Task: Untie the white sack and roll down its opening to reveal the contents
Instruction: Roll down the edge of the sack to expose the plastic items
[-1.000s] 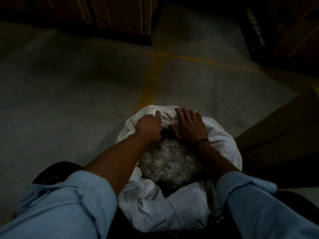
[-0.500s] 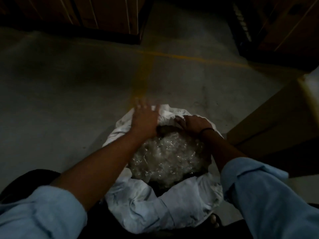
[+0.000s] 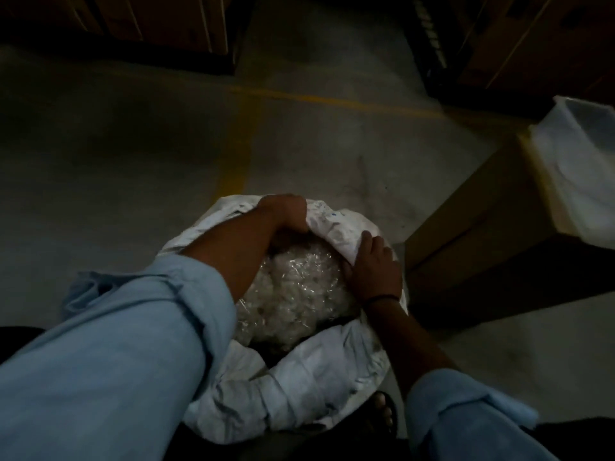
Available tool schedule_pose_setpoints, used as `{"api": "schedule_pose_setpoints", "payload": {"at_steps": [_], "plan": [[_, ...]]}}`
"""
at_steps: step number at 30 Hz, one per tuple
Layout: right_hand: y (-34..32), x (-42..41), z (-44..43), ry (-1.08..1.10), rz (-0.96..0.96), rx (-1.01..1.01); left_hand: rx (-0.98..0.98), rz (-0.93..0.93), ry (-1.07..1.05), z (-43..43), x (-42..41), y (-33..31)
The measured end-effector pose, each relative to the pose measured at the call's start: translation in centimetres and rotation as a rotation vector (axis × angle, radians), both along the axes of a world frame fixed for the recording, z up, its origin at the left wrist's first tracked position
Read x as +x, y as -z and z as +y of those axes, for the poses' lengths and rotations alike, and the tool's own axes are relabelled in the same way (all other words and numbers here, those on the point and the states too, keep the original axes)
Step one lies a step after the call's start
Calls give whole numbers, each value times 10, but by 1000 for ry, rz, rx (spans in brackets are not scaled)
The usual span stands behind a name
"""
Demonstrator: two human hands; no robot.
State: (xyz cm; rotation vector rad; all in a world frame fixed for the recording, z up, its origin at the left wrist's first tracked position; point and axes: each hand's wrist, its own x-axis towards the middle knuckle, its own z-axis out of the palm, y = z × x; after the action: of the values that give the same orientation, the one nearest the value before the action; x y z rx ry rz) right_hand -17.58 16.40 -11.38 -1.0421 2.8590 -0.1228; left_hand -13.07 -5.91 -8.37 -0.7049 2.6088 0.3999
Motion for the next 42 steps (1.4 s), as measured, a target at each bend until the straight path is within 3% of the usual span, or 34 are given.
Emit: {"api": "schedule_pose_setpoints", "payload": {"at_steps": [3,5,8,10,12,15,17,21,23,26,28,30,34,38,40,42], "plan": [[-3,-10,6,18,-158,1,23,-24,10,5,-10,7],[-7,-22,8,48,-311,-28,-174,114,116,21,-11,8],[-35,-39,8,-37,-439,4,-340,429,555,46,-10,5],[-57,-42,4,-107,-476,20,-350,428,735,62,-13,5],[-68,-35,4,-108,-437,8,-280,355,597,78,-21,1],[-59,-12,13,109,-227,-130,-83,275,222,86,-42,-23],[-50,9,28,234,-149,-127,-63,201,188,71,-56,-41],[-36,28,52,284,-322,-162,96,26,193,50,-77,-55],[-38,22,55,219,-334,-118,23,47,179,51,-80,-52],[-54,8,54,181,-434,-94,-300,278,179,71,-56,-43],[-73,2,58,143,-487,-69,-332,420,183,96,-30,-39],[-87,-5,68,81,-515,-2,-211,452,127,129,-5,-37],[-103,-15,65,110,-548,-30,497,416,20,185,57,-36],[-105,-1,67,128,-463,36,745,221,-42,212,114,-15],[-113,14,75,-87,-231,138,868,250,-108,211,125,-6],[-117,38,82,-419,-117,185,833,242,-93,204,133,-6]]}}
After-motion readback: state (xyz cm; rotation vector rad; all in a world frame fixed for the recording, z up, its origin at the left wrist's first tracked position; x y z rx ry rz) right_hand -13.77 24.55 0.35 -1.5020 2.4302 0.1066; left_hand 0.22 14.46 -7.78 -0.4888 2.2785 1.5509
